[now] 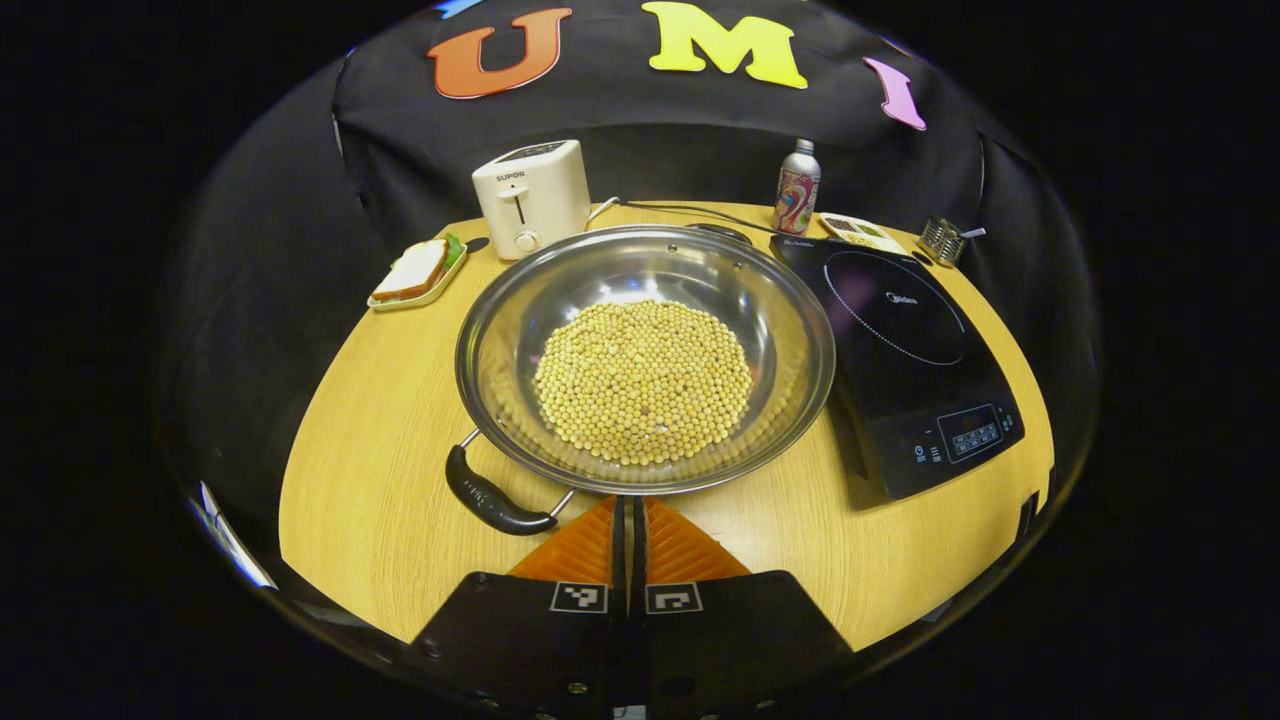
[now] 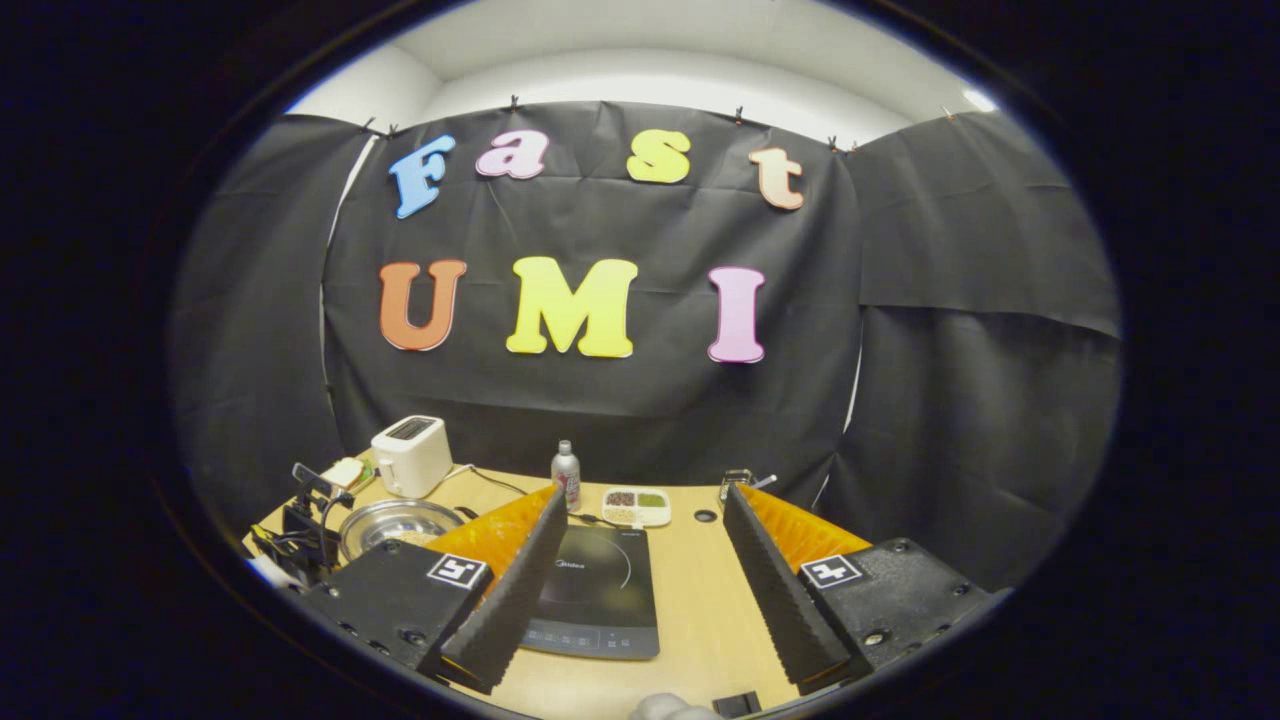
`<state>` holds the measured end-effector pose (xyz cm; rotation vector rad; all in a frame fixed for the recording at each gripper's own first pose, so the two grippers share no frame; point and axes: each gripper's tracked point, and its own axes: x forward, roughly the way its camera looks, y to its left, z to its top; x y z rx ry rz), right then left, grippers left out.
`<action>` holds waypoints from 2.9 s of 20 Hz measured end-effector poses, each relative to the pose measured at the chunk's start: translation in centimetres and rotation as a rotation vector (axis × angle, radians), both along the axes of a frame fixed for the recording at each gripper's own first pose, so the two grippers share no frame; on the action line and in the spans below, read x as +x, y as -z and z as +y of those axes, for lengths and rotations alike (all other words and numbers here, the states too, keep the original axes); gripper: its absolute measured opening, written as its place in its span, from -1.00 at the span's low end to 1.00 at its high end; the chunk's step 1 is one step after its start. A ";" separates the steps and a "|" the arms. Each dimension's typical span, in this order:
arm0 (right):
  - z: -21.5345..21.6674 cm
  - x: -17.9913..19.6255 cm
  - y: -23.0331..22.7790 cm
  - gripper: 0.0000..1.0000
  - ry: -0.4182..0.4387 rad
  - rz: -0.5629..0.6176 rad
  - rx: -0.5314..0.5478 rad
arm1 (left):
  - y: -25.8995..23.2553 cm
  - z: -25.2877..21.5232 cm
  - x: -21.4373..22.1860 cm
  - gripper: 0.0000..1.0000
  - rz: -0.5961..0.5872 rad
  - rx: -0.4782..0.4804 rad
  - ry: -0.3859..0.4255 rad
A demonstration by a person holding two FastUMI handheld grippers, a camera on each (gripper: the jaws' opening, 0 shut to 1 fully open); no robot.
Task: First push the handle of the pot to place it horizontally, then grasp the pot with both hands and set it on the induction cooktop.
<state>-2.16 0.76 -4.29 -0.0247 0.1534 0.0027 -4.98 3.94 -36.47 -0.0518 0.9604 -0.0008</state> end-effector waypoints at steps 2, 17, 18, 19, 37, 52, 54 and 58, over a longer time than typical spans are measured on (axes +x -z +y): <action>-0.1 0.1 0.6 0.94 0.002 0.014 0.001 | 0.3 0.7 0.0 -0.81 0.014 0.009 -0.013; 0.6 0.6 1.4 0.98 -0.013 0.049 0.035 | 1.8 3.7 0.6 -0.90 0.046 0.003 -0.090; 0.6 0.6 1.3 0.94 -0.013 0.047 0.031 | 1.8 4.0 0.6 -0.81 0.045 0.000 -0.098; 0.5 0.6 1.5 0.94 -0.011 0.048 0.028 | 1.7 4.1 0.6 -0.81 0.045 0.000 -0.104; 0.2 0.5 1.9 0.98 0.000 0.064 0.019 | 2.6 9.5 2.8 -1.00 0.049 0.014 -0.216; 0.7 0.0 2.3 0.93 0.014 0.083 0.012 | 3.0 13.1 6.4 -0.81 0.048 0.013 -0.265; 0.8 -0.1 2.3 0.94 0.016 0.087 0.010 | 3.1 13.5 6.9 -1.00 0.050 0.018 -0.267; 0.9 -0.2 2.5 0.94 0.021 0.094 0.005 | 3.2 14.2 7.9 -0.81 0.047 0.026 -0.267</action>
